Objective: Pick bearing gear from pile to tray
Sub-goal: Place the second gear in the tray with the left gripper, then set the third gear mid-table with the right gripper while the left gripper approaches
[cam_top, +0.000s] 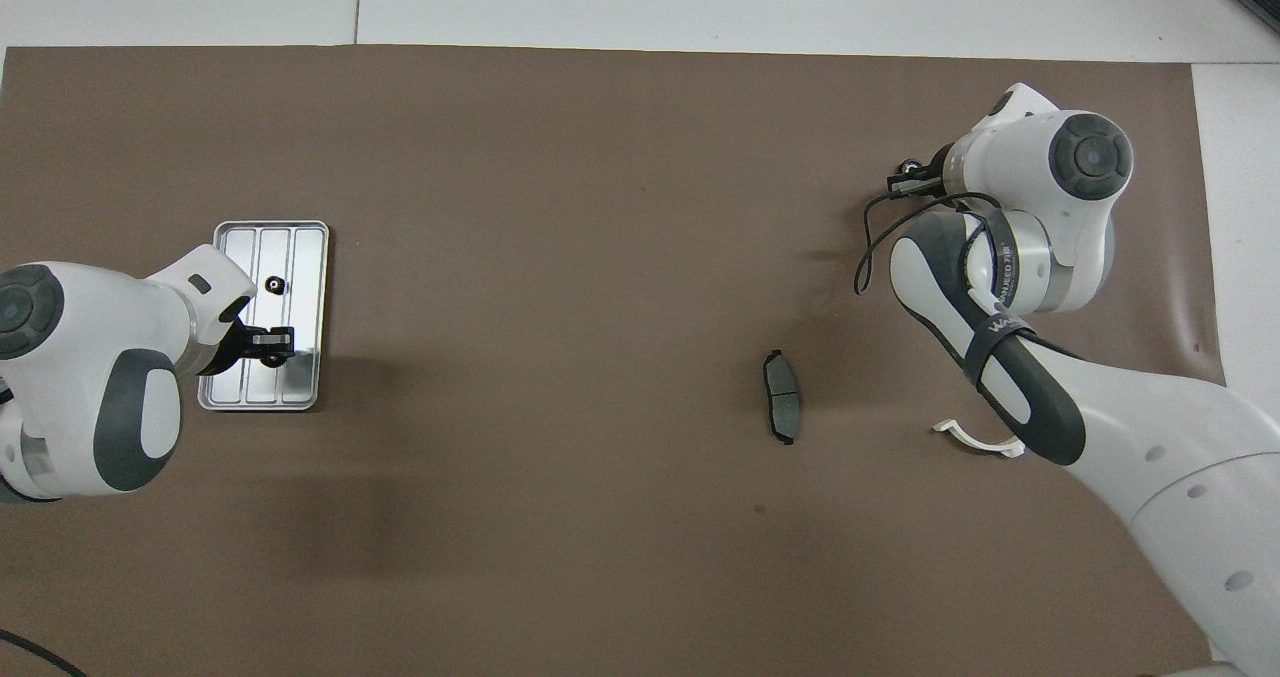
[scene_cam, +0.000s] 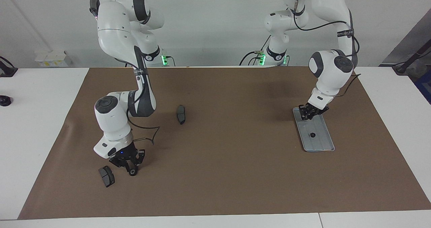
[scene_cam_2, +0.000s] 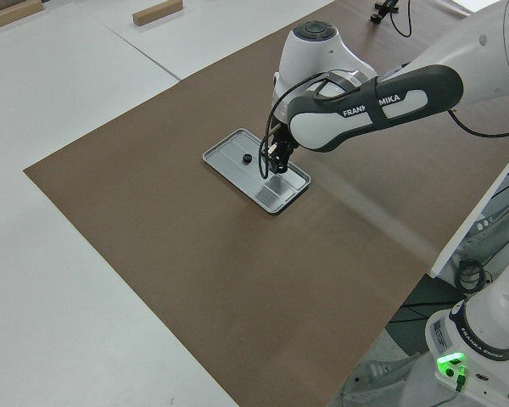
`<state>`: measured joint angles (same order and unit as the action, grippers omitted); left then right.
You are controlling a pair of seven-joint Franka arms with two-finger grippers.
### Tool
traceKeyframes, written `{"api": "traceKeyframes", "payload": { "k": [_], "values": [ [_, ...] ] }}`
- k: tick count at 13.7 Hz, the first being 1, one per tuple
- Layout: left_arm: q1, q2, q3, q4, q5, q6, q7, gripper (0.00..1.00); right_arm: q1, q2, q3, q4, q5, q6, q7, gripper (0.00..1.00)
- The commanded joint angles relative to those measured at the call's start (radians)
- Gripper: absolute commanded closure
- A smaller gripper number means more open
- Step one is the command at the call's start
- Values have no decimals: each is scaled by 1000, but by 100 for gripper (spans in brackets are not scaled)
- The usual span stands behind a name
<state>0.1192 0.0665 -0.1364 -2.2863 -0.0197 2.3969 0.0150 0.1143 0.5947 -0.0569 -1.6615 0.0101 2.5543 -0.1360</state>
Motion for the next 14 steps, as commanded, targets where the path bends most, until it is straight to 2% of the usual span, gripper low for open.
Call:
{"api": "traceKeyframes", "payload": {
  "k": [1,3,5,8,11,14],
  "values": [
    [-7,-40,1,-53,-17,25,-1,1,65,-13,5,19,-16,10,-2,96],
    [-12,-34,1,-38,-17,19,-1,0,138,-13,5,25,-1,15,4,96],
    [-12,-30,-5,33,-16,-8,-1,0,230,-13,5,37,1,21,85,96],
    [-70,-16,-6,209,-16,-128,-19,0,369,-12,5,39,-9,98,304,96],
    [-93,1,-6,355,-16,-231,-85,0,461,-13,5,43,-3,101,398,95],
    [-93,2,-8,470,-17,-339,-87,0,531,-15,6,43,-2,101,501,87]
  ]
}}
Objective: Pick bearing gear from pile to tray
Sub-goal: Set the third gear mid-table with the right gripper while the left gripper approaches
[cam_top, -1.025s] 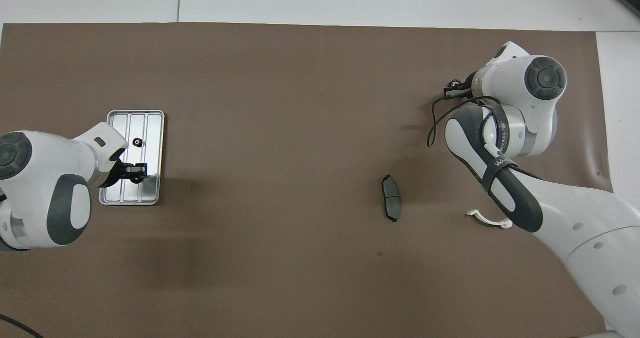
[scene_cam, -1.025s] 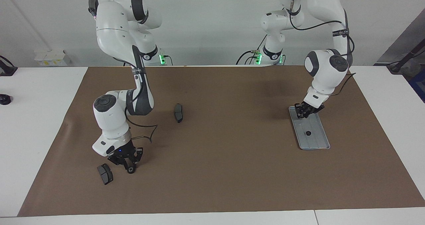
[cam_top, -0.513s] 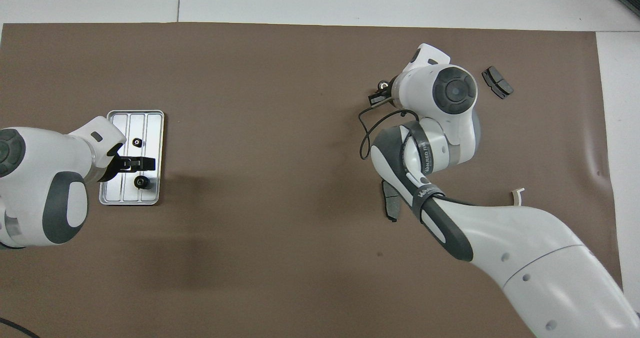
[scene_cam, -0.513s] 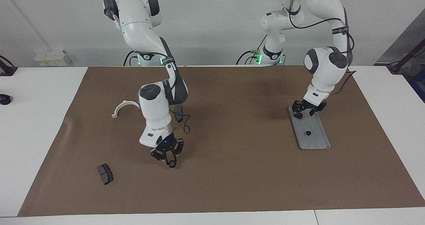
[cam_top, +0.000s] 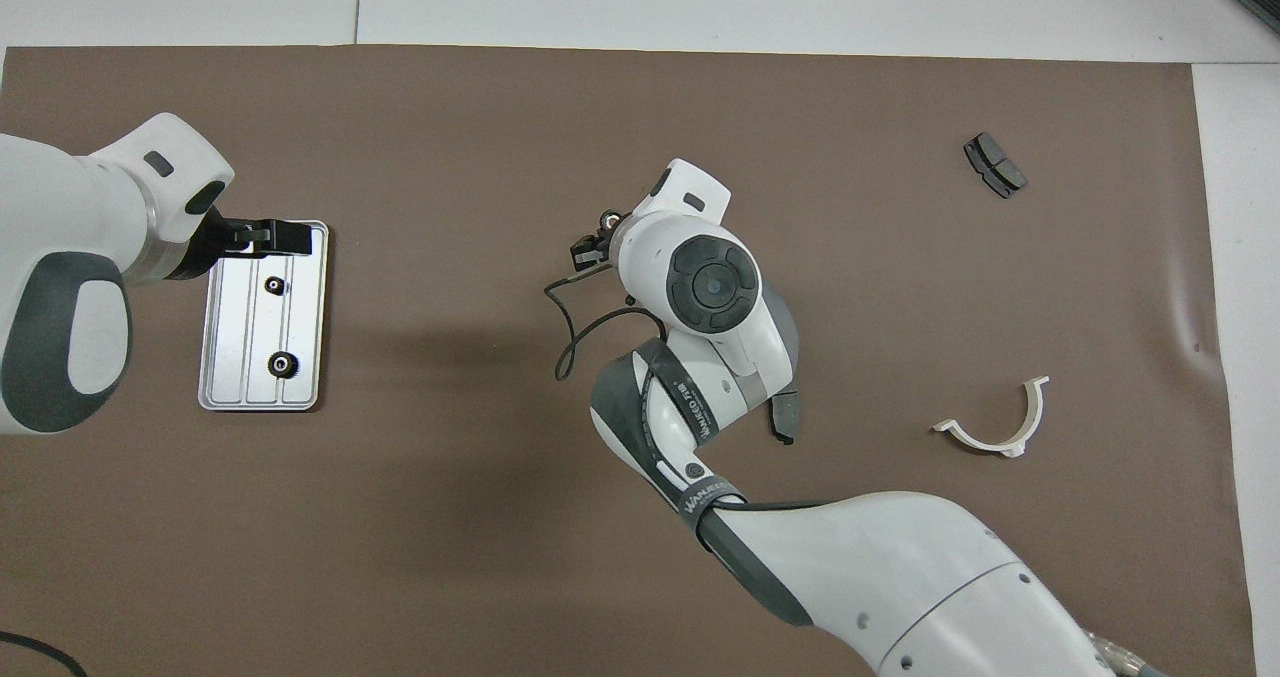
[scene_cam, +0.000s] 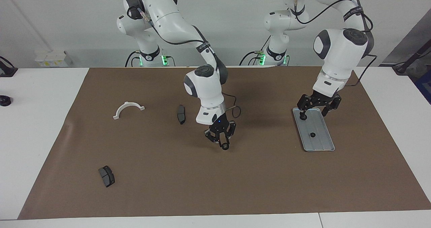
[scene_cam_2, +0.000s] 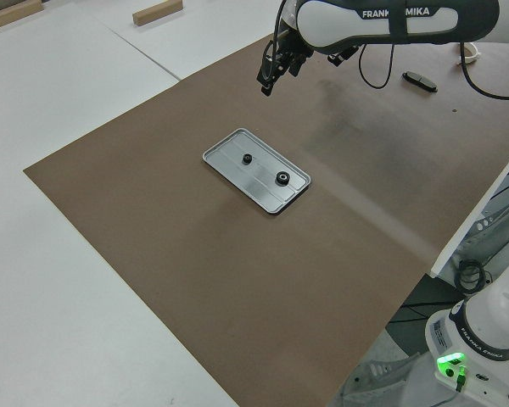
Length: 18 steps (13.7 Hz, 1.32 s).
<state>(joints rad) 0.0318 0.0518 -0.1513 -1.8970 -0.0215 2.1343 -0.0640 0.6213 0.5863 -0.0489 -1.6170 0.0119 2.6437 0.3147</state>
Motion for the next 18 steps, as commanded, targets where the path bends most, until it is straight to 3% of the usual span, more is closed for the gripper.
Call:
{"api": "traceKeyframes", "payload": {
  "k": [1,2,3,6,11,15,18],
  "values": [
    [-12,20,7,111,-15,-100,-10,0,50,-8,-2,-1,-1,12,66,86],
    [-33,26,9,122,-15,-102,-23,0,73,-9,-2,-3,-1,12,101,77],
    [-49,33,9,121,-14,-88,-70,0,87,-11,-2,-3,-1,7,150,60],
    [-59,33,9,110,-14,-65,-96,0,103,-16,-3,-9,-1,-16,188,37],
    [-116,81,9,91,-14,27,-150,0,35,-100,-3,-7,-7,-200,155,35],
    [-241,152,13,61,-2,156,-334,0,-58,-225,-3,-17,9,-468,19,35],
    [-384,284,13,75,206,245,-659,0,-159,-298,-3,-17,63,-631,-132,35]
  ]
}}
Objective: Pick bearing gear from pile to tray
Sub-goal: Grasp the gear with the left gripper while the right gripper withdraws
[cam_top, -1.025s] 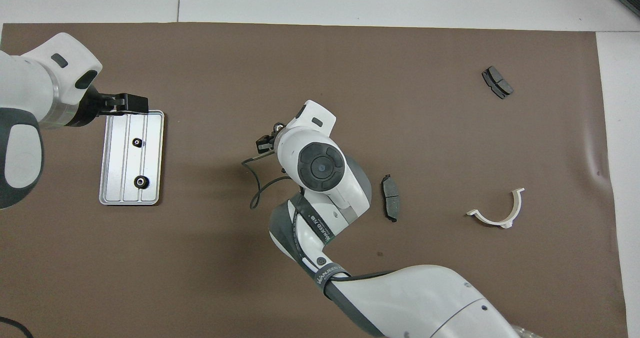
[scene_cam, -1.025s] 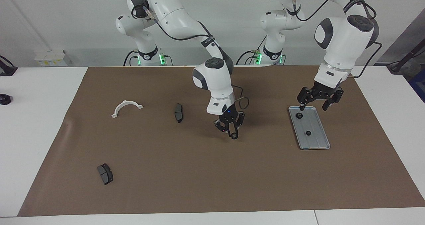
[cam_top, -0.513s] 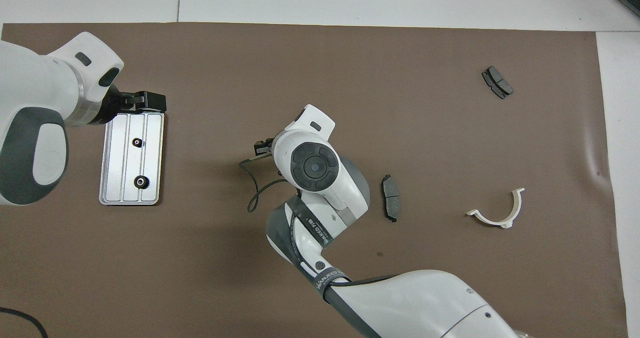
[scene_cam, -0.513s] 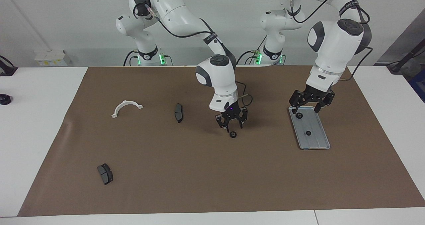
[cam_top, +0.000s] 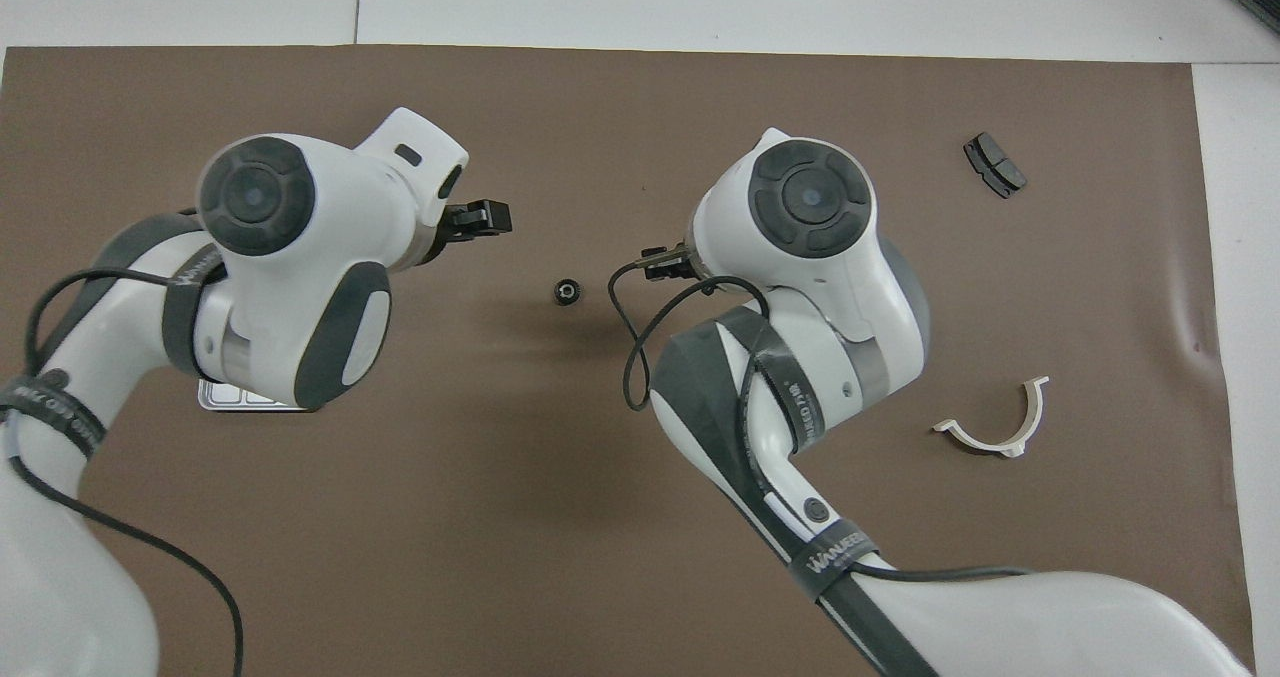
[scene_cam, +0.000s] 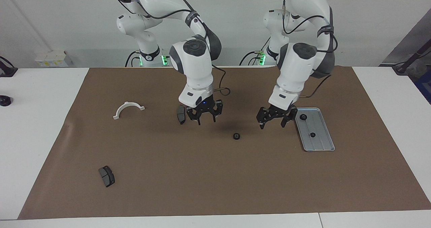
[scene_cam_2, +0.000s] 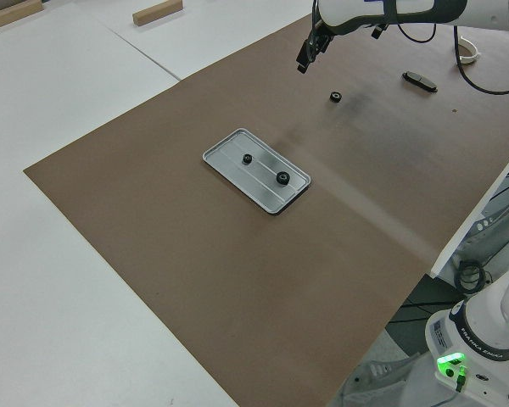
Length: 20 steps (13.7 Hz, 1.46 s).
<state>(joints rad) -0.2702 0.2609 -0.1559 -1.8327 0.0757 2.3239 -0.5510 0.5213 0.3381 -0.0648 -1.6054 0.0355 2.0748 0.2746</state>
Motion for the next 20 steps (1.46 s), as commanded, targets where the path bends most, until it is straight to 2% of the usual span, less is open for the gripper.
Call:
{"api": "traceKeyframes", "payload": {
  "k": [1,3,5,6,7,8,10,12,15,20],
  "values": [
    [-124,118,18,19,172,77,-264,0,-98,-66,13,-28,52,-108,-121,35],
    [-162,167,18,24,199,95,-328,0,-173,-112,13,-28,69,-194,-165,34],
    [-182,187,18,20,200,112,-368,0,-263,-183,13,-28,69,-303,-214,27],
    [-182,187,18,20,200,117,-374,9,-305,-217,13,-30,69,-353,-259,26],
    [-184,189,16,15,200,118,-389,26,-346,-246,13,-30,69,-402,-312,21],
    [-193,190,18,7,200,123,-406,37,-390,-273,11,-30,69,-447,-372,15],
    [-192,190,18,-3,200,135,-406,46,-475,-304,10,-28,67,-502,-492,3],
    [-187,192,18,-16,200,172,-406,53,-529,-311,0,-22,67,-496,-554,0],
    [-190,190,18,-36,200,186,-406,54,-592,-321,0,-18,67,-493,-558,0],
    [-196,181,19,-65,200,176,-408,54,-589,-323,0,-18,29,-489,-543,0]
  ]
}}
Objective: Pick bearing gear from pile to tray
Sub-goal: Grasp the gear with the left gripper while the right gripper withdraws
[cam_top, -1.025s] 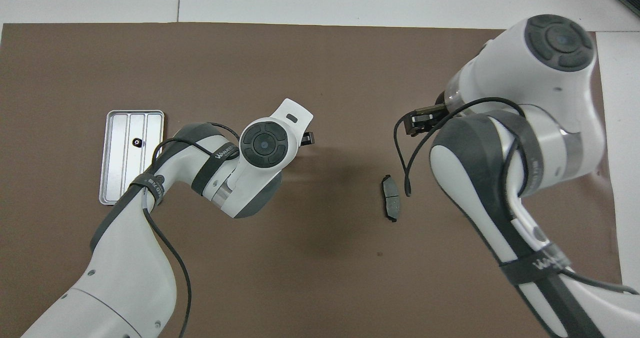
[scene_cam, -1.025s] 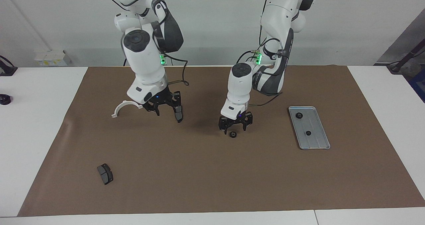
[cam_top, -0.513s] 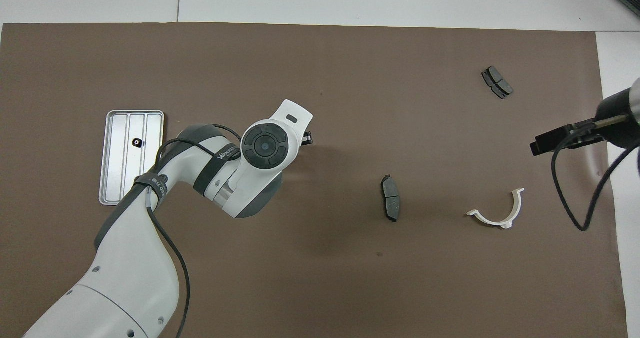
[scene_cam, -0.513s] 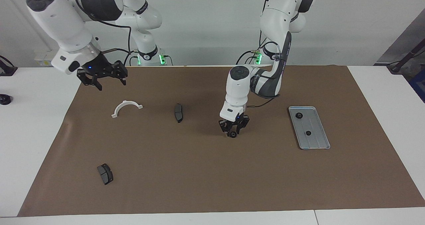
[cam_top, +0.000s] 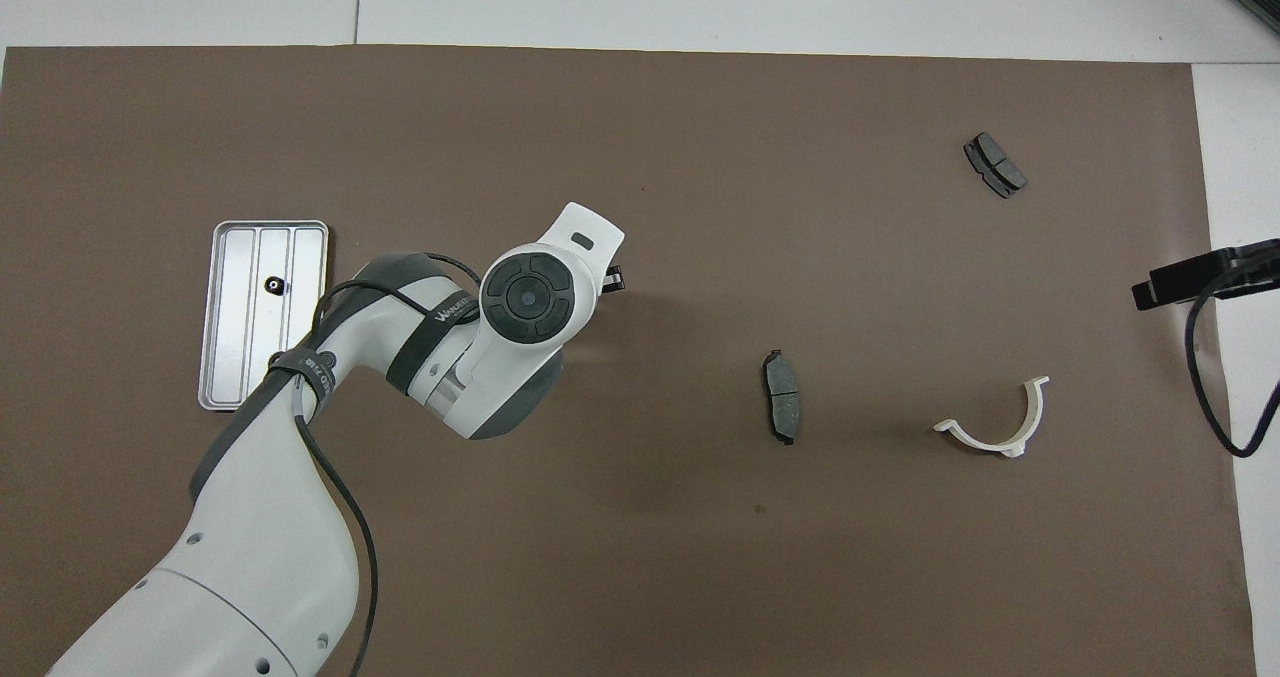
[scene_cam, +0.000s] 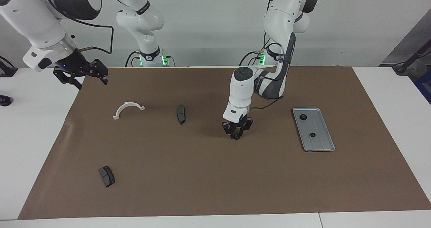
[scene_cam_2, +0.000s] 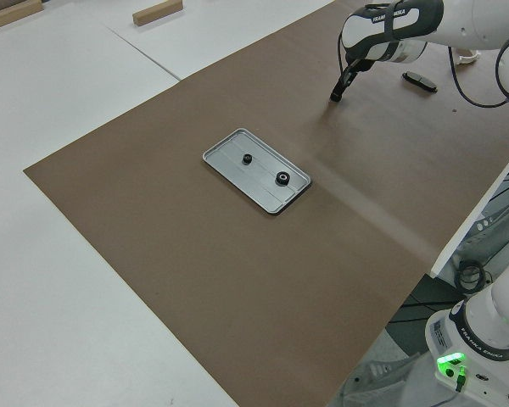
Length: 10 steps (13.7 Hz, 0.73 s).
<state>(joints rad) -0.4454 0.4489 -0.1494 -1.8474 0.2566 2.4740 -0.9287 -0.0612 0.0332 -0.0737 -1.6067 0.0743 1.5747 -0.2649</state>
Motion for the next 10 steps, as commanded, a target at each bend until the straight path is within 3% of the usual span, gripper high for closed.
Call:
{"api": "traceKeyframes", "payload": {
  "k": [1,5,10],
  "values": [
    [-21,-10,13,-56,19,28,-30,54,0,-18,14,-16,-57,11,-2,0],
    [-21,-10,11,-56,19,28,-32,54,21,-25,25,-27,-117,2,68,0],
    [-21,-9,13,-18,19,-27,-32,36,105,-29,31,-41,-163,59,403,0]
  ]
}}
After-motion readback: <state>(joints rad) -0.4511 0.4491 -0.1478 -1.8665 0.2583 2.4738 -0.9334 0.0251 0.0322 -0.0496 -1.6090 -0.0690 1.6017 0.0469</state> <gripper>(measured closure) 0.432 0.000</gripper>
